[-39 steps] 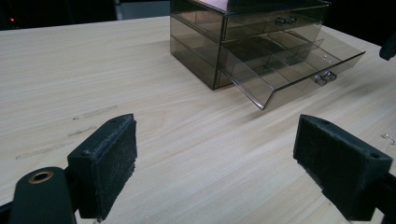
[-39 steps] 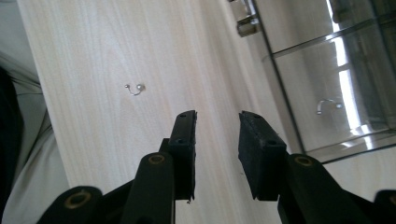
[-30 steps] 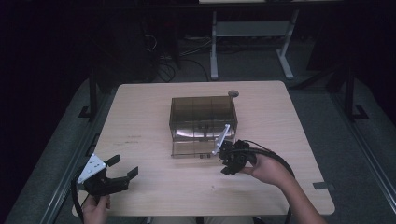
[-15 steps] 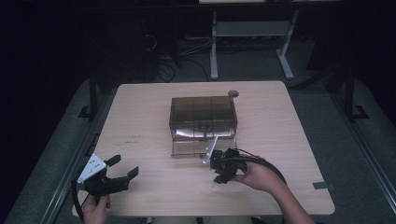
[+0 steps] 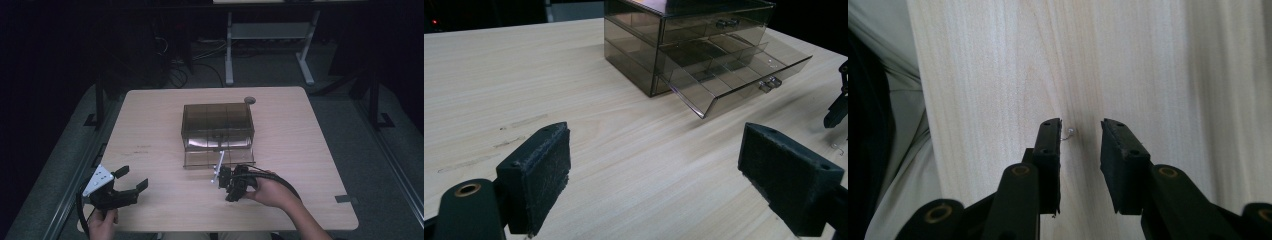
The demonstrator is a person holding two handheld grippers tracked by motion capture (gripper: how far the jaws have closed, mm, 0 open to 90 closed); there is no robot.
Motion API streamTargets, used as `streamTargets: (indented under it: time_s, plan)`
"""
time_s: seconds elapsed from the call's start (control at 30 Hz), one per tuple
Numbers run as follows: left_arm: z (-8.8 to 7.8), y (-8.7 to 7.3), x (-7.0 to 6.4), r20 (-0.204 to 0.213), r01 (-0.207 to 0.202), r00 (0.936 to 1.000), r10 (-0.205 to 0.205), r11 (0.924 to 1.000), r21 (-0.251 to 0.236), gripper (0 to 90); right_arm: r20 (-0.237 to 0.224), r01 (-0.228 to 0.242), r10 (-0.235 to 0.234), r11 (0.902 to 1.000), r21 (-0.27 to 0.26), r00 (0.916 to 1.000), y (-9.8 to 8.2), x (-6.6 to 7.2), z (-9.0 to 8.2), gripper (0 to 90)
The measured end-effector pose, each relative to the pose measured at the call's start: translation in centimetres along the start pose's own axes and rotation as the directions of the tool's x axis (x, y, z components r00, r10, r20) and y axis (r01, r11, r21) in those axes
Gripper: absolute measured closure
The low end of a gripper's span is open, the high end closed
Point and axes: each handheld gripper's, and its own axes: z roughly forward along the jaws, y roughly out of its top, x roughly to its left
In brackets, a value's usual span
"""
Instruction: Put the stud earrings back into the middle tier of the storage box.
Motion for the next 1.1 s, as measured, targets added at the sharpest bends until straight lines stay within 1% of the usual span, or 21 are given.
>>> streamTargets:
  time_s: [0.1, 0.33, 0.57, 0.6, 0.67, 0.7, 0.77, 0.83, 0.93, 1.0, 1.1]
  plan:
    - [0.0, 0.0, 0.1, 0.002, 0.006, 1.0, -0.006, 1.0, -0.002, 12.9, -0.005, 0.011, -0.011, 0.9998, 0.016, 0.9999, 0.3, 0.1, 0.5, 71.0]
    - [0.0, 0.0, 0.0, 0.001, 0.002, 1.0, -0.002, 1.0, 0.0, 12.9, -0.007, 0.033, -0.033, 0.9978, 0.058, 0.9994, 0.8, 0.2, 1.3, 73.7]
    - [0.0, 0.0, 0.0, 0.001, 0.007, 1.0, -0.007, 1.0, -0.007, 12.9, 0.004, 0.042, -0.043, 0.9958, 0.081, 0.9991, 1.0, 0.3, 1.5, 76.8]
    - [0.0, 0.0, 0.0, 0.001, 0.007, 1.0, -0.007, 1.0, -0.007, 12.8, 0.009, 0.053, -0.054, 0.9952, 0.082, 0.9985, 1.0, 0.3, 1.5, 77.8]
    - [0.0, 0.0, 0.1, 0.001, 0.0, 1.0, 0.0, 1.0, 0.0, 12.9, 0.013, 0.057, -0.058, 0.9945, 0.088, 0.9982, 1.1, 0.4, 1.5, 78.4]
    - [0.0, 0.0, 0.1, 0.001, 0.001, 1.0, -0.001, 1.0, 0.0, 12.9, 0.02, 0.067, -0.069, 0.9929, 0.099, 0.9974, 1.2, 0.5, 1.5, 79.1]
    - [0.0, 0.0, 0.1, 0.002, 0.009, 1.0, -0.009, 0.9999, -0.006, 12.9, 0.02, 0.068, -0.071, 0.9926, 0.1, 0.9973, 1.2, 0.5, 1.6, 79.4]
    - [-0.1, 0.0, 0.1, 0.002, 0.01, 0.9999, -0.01, 0.9999, -0.008, 12.9, 0.02, 0.074, -0.077, 0.991, 0.111, 0.9969, 1.3, 0.5, 1.6, 81.9]
    - [-0.1, 0.0, 0.1, 0.002, 0.006, 1.0, -0.006, 1.0, -0.007, 12.9, 0.014, 0.068, -0.07, 0.9909, 0.116, 0.9974, 1.3, 0.5, 1.6, 84.3]
    - [-0.1, 0.0, 0.1, 0.002, 0.006, 1.0, -0.006, 1.0, -0.006, 12.9, 0.008, 0.073, -0.074, 0.9912, 0.11, 0.9972, 1.2, 0.4, 1.6, 84.6]
    - [-0.1, 0.0, 0.1, 0.002, 0.008, 1.0, -0.008, 0.9999, -0.008, 12.9, 0.0, 0.067, -0.067, 0.9922, 0.105, 0.9977, 1.1, 0.3, 1.5, 84.6]
